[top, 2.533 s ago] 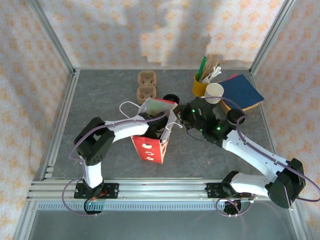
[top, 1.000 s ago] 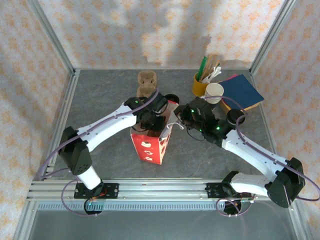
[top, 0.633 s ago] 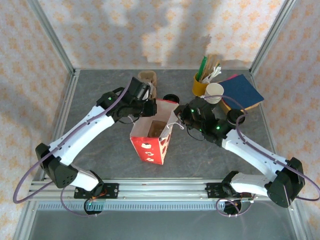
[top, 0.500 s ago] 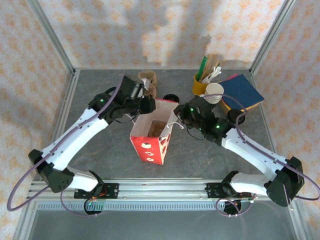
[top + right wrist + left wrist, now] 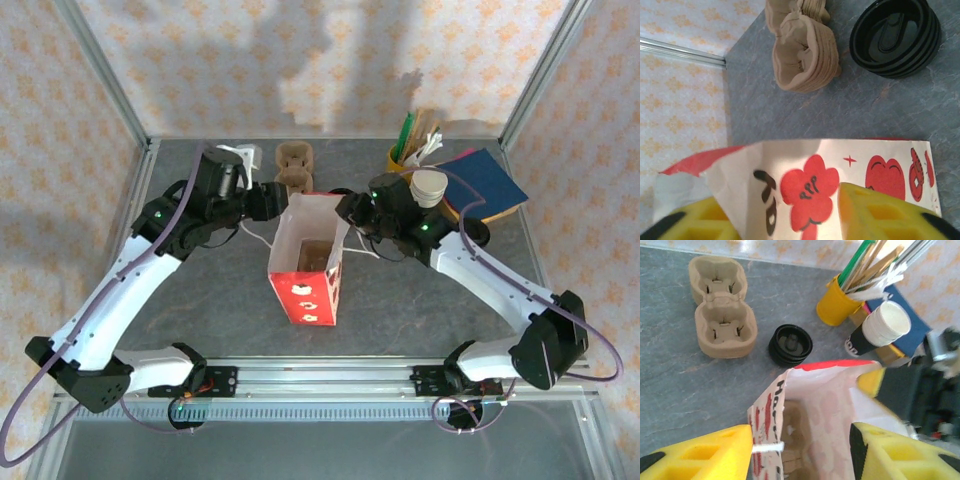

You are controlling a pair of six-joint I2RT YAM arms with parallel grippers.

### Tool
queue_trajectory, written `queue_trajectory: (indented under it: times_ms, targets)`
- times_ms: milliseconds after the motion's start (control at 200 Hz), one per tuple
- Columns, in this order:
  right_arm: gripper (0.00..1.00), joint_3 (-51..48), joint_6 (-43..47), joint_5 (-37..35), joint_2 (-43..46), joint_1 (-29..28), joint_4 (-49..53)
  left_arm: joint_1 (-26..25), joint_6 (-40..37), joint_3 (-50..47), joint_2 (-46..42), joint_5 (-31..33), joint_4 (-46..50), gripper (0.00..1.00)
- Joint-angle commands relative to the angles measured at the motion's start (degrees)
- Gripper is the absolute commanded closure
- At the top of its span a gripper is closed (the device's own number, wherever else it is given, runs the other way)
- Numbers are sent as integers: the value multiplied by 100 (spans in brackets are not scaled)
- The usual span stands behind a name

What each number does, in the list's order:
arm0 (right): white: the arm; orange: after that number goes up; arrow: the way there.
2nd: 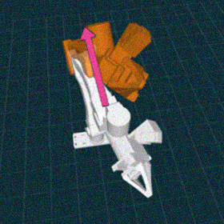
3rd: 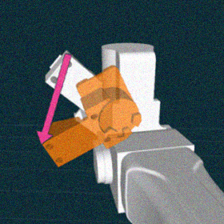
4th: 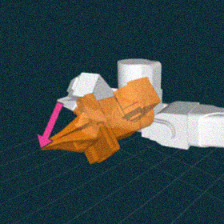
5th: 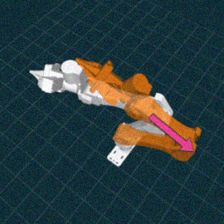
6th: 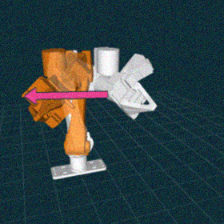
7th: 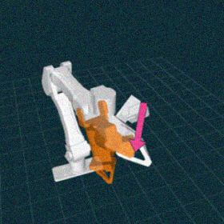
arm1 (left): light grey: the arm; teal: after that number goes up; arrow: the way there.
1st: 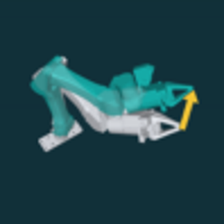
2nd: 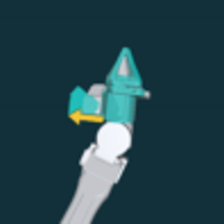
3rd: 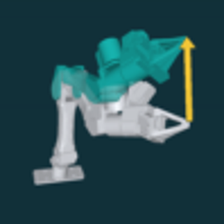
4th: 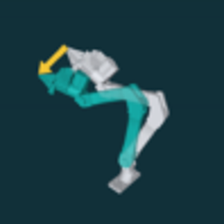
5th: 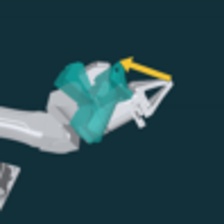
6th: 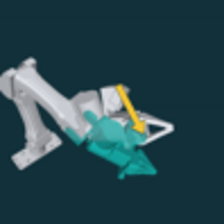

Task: Pack the takeout coffee

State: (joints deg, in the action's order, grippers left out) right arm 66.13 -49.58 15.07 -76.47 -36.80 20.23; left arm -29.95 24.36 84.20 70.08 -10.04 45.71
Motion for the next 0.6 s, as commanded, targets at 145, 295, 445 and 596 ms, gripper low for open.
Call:
queue_trajectory:
  times_ms: [145,295,445,596]
  targets:
    - [39,1223,1038,-505,-72,111,1191,-1,-331,-878,-248,-230,-792,42]
    - [26,1468,1622,-907,106,243,1475,-55,-238,-1062,-387,-173,-897,43]
    - [9,1603,2215,-1621,527,511,1611,-297,-126,-1074,-393,137,-827,44]
    - [0,1471,2578,-2412,1001,921,1749,-369,71,-1113,-287,68,-868,48]
